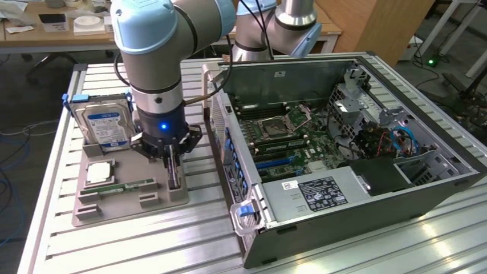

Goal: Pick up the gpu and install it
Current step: 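Pick up the gpu and move the gpu toward the slot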

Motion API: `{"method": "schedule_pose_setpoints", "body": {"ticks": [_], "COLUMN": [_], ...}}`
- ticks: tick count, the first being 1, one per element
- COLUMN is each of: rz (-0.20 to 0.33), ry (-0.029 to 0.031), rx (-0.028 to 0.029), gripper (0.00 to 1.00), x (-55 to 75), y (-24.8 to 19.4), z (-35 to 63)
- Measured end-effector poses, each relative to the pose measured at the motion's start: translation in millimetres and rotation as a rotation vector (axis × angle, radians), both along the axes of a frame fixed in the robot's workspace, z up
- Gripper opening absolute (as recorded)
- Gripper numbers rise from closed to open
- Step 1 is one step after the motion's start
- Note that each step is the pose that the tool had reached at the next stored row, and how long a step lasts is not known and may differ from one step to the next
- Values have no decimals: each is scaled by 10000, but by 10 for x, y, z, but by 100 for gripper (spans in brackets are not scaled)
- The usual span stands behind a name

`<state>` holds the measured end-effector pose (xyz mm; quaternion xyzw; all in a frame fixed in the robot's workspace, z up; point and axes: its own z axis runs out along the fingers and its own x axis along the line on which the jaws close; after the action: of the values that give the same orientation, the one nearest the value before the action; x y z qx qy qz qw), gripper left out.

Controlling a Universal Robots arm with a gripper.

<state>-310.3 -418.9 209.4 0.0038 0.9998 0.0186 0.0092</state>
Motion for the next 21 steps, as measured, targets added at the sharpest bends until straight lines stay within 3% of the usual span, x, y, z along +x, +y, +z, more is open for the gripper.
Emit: {"method": "schedule_pose_setpoints", "body": {"ticks": [21], "rz": [0], "ry": [0], "rx": [0], "gripper": [28], "x": [11], "y": [0], "z": [0]}}
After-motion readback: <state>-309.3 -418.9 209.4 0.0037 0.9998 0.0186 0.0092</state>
